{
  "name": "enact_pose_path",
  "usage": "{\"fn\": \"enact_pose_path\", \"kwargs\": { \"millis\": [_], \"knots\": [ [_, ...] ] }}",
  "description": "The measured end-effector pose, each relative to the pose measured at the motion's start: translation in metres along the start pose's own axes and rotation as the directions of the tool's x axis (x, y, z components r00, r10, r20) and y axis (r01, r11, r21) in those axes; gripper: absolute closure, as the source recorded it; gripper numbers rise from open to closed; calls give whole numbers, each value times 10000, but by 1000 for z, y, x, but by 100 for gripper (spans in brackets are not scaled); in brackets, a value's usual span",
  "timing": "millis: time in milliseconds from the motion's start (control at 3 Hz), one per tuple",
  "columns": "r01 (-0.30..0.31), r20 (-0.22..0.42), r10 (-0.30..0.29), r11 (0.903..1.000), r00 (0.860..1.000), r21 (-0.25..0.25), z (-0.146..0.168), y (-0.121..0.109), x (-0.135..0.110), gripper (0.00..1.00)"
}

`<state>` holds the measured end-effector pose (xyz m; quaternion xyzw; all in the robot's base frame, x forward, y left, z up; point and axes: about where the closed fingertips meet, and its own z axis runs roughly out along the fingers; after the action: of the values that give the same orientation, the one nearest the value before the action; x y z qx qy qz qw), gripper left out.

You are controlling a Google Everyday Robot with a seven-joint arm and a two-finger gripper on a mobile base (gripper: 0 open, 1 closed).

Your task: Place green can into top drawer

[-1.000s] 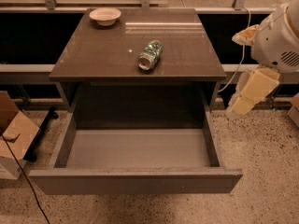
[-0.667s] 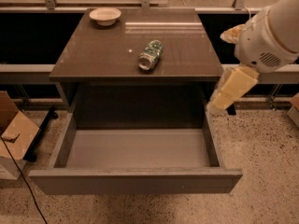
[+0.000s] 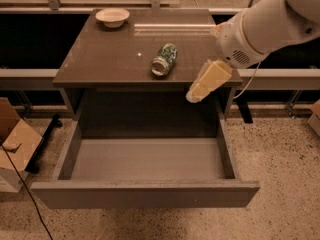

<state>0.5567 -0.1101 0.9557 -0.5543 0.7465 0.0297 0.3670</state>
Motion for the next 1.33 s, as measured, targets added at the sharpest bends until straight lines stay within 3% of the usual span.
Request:
{"fn": "enact_pose_path", "kwargs": {
  "millis": [667,1333],
  "knots": [
    [-708,866,722,9973,9936,-193,48,-30,-8,0],
    [-786,1101,779,9969,9909,21,58,-32,-14,0]
  ]
}}
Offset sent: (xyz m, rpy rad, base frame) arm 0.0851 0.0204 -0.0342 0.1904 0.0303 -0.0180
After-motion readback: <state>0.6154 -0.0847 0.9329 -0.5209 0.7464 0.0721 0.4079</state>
